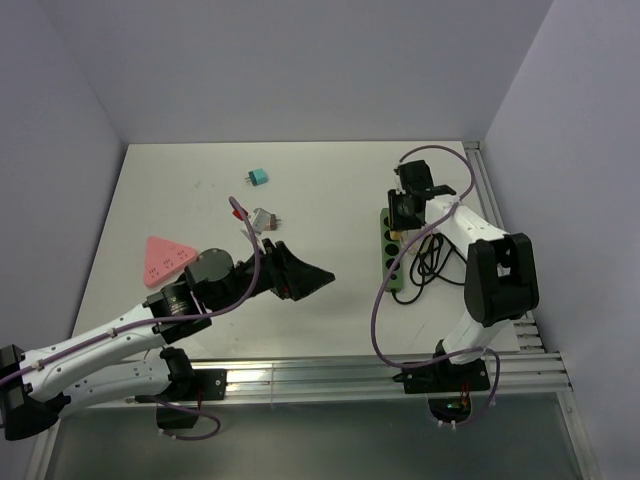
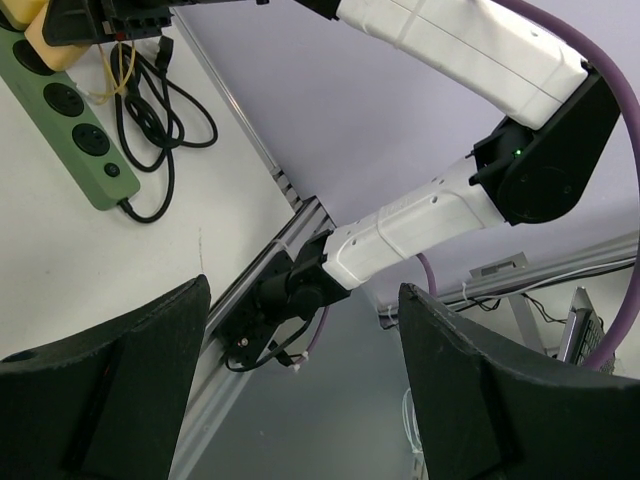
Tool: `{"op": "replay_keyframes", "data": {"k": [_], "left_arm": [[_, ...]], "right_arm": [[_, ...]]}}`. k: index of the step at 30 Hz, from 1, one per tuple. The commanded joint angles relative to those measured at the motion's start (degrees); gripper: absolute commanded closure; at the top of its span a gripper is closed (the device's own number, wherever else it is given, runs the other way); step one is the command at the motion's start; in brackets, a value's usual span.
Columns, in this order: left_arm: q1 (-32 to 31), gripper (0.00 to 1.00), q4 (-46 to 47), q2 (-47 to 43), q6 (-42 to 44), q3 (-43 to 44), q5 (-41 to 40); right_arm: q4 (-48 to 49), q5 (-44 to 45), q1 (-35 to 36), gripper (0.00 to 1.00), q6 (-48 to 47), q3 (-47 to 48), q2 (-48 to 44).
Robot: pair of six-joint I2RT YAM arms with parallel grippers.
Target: Insert the plug
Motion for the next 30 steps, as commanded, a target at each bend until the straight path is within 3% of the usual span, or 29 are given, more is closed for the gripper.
{"op": "replay_keyframes", "data": {"k": [1, 16, 30], "left_arm": [[-0.42, 0.19, 2.23, -0.91, 0.27, 0.95, 0.49], [-0.94, 0.20, 3.46, -0.83, -0.52, 0.42, 1.28], [-2.70, 0.20, 3.64, 0.76, -0.34, 1.65, 0.49]], "right_arm": [[-1.39, -0.01, 0.60, 1.00, -1.38, 0.65, 4.62], [-0.95, 3.59, 2.18, 1.00, 4.85, -7.79, 5.51], [-2.71, 1.49, 3.32, 1.00, 9.60, -11.84, 3.48]]}}
